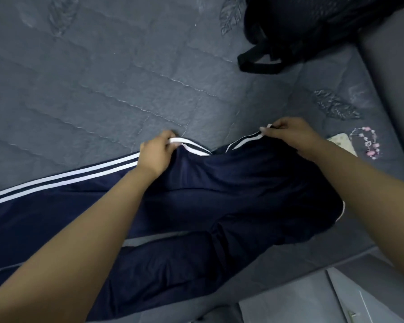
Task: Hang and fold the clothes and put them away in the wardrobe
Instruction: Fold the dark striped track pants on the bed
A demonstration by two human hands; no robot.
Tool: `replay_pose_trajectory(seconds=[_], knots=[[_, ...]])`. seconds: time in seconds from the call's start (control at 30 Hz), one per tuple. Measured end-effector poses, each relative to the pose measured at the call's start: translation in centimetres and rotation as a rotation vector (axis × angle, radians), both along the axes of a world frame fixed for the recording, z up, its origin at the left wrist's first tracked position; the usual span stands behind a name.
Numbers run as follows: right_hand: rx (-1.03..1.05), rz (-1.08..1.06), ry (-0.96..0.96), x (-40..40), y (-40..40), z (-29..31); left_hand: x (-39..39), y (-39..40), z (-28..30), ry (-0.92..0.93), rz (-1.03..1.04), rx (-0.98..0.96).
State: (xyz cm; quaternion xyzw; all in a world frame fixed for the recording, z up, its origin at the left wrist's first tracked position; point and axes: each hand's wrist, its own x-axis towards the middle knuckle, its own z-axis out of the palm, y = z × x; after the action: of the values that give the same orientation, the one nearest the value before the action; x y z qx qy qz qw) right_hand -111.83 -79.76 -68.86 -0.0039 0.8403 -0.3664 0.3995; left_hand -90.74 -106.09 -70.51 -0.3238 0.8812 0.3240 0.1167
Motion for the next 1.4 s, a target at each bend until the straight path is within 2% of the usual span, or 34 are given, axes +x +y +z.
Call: replay_pose_trajectory(seconds=[0.07, 0.17, 0.23, 0.3, 0.4, 0.47, 0.5, 0.57, 0.63, 0.73, 0.83, 1.07, 1.17, 1.3, 1.4], knots=[[-0.121, -0.144, 0.165, -1.4, 0.7, 0.1, -1.0, -1.4, 0.5, 0.104, 0.193, 0.073], [-0.065, -0.209, 0.403, -3.4, 1.3, -0.7, -3.3, -2.2, 0.3, 0.093, 0.139, -0.023], [0.042, -0.147, 0.427, -3.6, 1.2, -1.9, -4.3, -1.4, -0.4, 0.029, 0.035, -0.138], [0.161, -0.108, 0.484, -2.8, 0.6, -2.7, -4.7, 0.1, -0.8, 0.053, -0.056, -0.246], [0.269, 0.048, 0.892, -0.1, -1.0, -2.2, -4.2, 3.2, -0.8, 0.319, -0.233, -0.314], [0.138, 0.315, 1.027, 2.6, -2.1, -2.2, -3.6, 5.3, -1.6, 0.367, -0.410, -0.353], [0.087, 0.493, 1.001, 4.0, -2.4, -2.6, -3.2, 6.1, -2.2, 0.304, -0.482, -0.356], [0.156, 0.771, 0.863, 5.8, -2.1, -3.8, -2.5, 6.7, -3.5, 0.093, -0.525, -0.357], [0.310, 0.808, 0.774, 5.2, -0.9, -5.3, -2.3, 6.0, -4.7, -0.023, -0.503, -0.377], [0.424, 0.800, 0.787, 2.4, 0.6, -6.3, -3.1, 5.0, -5.5, -0.015, -0.570, -0.429], [0.435, 0.818, 0.767, 0.7, 0.6, -6.2, -4.2, 4.4, -5.5, -0.005, -0.601, -0.434], [0.383, 0.761, 0.701, 2.7, 0.3, -4.2, -4.3, 5.8, -3.5, -0.103, -0.547, -0.373], [0.269, 0.737, 0.677, 5.6, 1.3, -2.7, -2.4, 8.4, -1.7, -0.007, -0.448, -0.253], [0.084, 0.500, 0.612, 12.0, 5.5, 0.2, 3.2, 13.4, 1.6, 0.179, -0.256, 0.028], [0.035, 0.284, 0.533, 17.3, 9.0, 2.4, 7.4, 16.6, 3.4, 0.179, -0.247, 0.114]])
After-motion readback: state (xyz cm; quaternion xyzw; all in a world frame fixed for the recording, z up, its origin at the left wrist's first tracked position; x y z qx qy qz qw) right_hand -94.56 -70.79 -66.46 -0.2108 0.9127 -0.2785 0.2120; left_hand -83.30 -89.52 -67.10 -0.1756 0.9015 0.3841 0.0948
